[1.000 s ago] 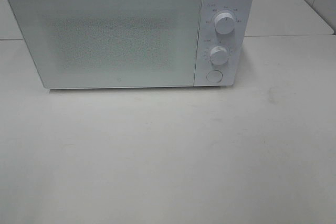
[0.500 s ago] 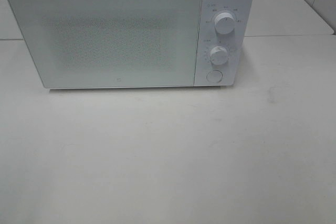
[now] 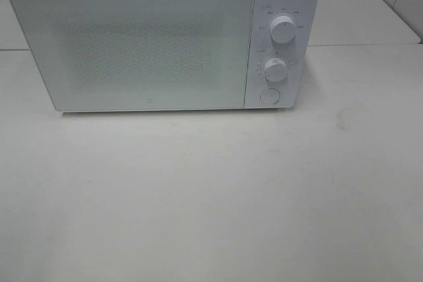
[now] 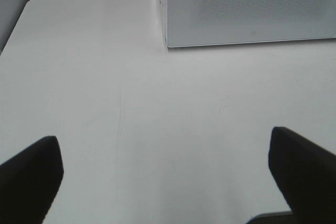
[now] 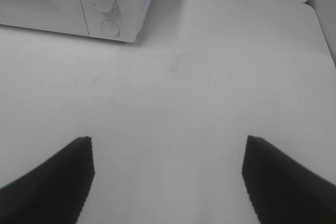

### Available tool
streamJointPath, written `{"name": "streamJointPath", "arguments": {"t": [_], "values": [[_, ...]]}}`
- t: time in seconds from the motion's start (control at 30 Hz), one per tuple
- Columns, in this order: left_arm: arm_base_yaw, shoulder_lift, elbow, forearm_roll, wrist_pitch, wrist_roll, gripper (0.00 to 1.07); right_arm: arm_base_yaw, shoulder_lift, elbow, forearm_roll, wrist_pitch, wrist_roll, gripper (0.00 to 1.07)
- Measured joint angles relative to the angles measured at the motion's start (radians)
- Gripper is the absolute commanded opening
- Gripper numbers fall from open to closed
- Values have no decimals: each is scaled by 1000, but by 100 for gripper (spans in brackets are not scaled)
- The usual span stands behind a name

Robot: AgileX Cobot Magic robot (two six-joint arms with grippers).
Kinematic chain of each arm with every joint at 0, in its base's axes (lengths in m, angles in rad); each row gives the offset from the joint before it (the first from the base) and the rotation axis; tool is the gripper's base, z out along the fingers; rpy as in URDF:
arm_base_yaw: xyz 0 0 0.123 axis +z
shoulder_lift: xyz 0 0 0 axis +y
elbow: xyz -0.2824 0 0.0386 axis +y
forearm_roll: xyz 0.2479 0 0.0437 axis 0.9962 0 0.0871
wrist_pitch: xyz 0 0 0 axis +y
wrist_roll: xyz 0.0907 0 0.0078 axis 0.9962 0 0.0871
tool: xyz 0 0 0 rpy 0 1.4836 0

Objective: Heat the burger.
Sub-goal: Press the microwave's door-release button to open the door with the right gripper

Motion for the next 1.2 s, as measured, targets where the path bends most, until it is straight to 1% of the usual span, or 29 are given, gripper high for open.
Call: {"name": "streamJointPath", "arguments": {"t": [0.17,0.2,0.23,0.3,0.33,0.4,0.43,0.5,0.53,0.57,0.6,0.67,0.73,0.77,0.83,0.87,0.9,0.97,1.03,1.07,1.1,1.13,1.2], "values": [[0,0,0,0,0,0,100,0,132,-5,0,-130,0,76],[0,0,0,0,0,0,100,0,132,-5,0,-130,0,76],[0,0,0,0,0,0,100,0,181,-6,0,-173,0,76],[0,0,0,0,0,0,100,0,206,-6,0,-197,0,76],[0,0,0,0,0,0,100,0,252,-6,0,-246,0,76],[0,0,0,0,0,0,100,0,272,-6,0,-267,0,76],[0,0,0,0,0,0,100,-1,322,-6,0,-318,0,76],[0,0,0,0,0,0,100,-1,342,-6,0,-339,0,76],[0,0,0,0,0,0,100,-1,392,-7,0,-386,0,76],[0,0,0,0,0,0,100,-1,392,-7,0,-386,0,76],[0,0,0,0,0,0,100,-1,442,-7,0,-439,0,76],[0,0,0,0,0,0,100,-1,463,-7,0,-466,0,76],[0,0,0,0,0,0,100,-1,534,-7,0,-540,0,76],[0,0,0,0,0,0,100,-1,534,-7,0,-540,0,76],[0,0,0,0,0,0,100,-1,611,-7,0,-611,1,76],[0,0,0,0,0,0,100,-1,611,-7,0,-611,1,76],[0,0,0,0,0,0,100,-1,656,-7,0,-660,9,76],[0,0,0,0,0,0,100,-1,680,-7,0,-684,22,76],[0,0,0,0,0,0,100,-1,747,-7,0,-749,49,76],[0,0,0,0,0,0,100,-1,747,-7,0,-749,49,76],[0,0,0,0,0,0,100,-1,795,-7,0,-794,52,76],[0,0,0,0,0,0,100,-1,795,-7,0,-794,52,76],[0,0,0,0,0,0,100,-1,862,-7,0,-864,54,76]]}}
